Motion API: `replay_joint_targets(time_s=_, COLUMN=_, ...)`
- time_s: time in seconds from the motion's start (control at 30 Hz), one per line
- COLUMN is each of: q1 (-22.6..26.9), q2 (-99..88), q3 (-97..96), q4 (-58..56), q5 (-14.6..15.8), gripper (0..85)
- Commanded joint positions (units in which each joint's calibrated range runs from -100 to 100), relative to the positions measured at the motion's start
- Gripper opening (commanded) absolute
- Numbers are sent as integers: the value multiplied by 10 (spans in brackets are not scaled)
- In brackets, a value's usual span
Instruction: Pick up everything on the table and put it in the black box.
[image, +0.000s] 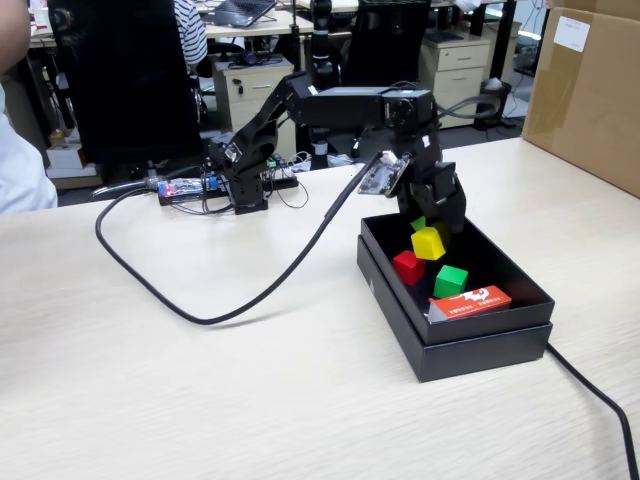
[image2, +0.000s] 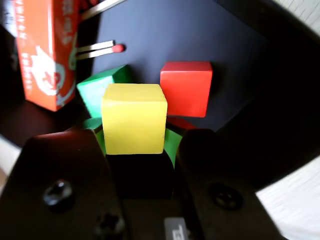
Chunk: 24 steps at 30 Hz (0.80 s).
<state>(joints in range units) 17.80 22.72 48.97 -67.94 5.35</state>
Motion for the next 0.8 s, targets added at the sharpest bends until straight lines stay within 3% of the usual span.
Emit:
replay_joint_targets(time_s=0.0, q1=-1, q2=-11, q3=52, q4=0, q5=3, gripper=11)
replay_joint_targets(time_s=0.03, q1=-1, q2=-5, q3=52, q4=0, q5=3, gripper=12)
replay_joint_targets(time_s=0.2, q1=-2, q2=2, q3=42, q4=-1, q5=4, gripper=295)
replay_joint_targets(time_s=0.3, q1=-3, q2=-9, q3=39, q4=-1, q5=3, gripper=414)
replay_joint_targets(time_s=0.6, q1=-22, q2=-281, q3=-27, q4=-2, q5=1, gripper=443)
replay_joint_targets(time_s=0.77, q1=-65, q2=-478, q3=-122, q4=-2, q5=-11, gripper=447)
